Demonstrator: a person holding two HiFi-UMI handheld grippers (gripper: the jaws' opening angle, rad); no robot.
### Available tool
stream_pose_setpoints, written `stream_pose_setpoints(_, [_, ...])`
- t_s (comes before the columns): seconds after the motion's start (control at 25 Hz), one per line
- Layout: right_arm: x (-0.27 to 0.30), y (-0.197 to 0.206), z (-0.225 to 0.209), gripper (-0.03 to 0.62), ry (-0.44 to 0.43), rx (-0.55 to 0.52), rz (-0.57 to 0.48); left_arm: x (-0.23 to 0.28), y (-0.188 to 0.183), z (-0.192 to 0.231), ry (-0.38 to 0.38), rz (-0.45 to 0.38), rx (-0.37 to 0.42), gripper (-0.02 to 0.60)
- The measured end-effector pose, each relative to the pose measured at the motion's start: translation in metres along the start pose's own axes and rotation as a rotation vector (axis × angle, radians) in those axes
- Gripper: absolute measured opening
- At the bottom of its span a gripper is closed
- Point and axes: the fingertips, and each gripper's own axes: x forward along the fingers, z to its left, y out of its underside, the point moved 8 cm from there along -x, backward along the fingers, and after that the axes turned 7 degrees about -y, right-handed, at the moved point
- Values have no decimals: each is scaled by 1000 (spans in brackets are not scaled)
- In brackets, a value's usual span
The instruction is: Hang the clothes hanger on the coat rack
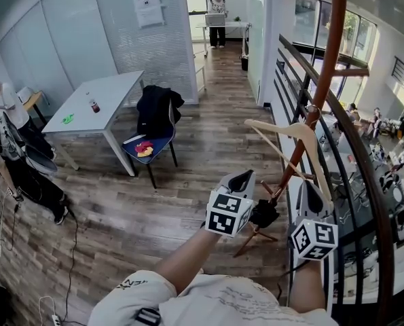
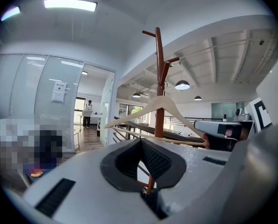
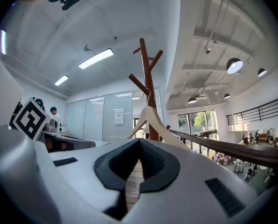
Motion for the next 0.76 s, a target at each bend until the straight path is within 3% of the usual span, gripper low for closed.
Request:
stream_pose_setpoints(0.32, [5, 1, 2, 2, -52, 5, 4, 2, 3, 1, -7, 11, 0, -3])
stream_pose_setpoints(0.76, [6, 23, -10, 2, -32, -23, 51, 5, 15, -3, -31, 19, -7, -3])
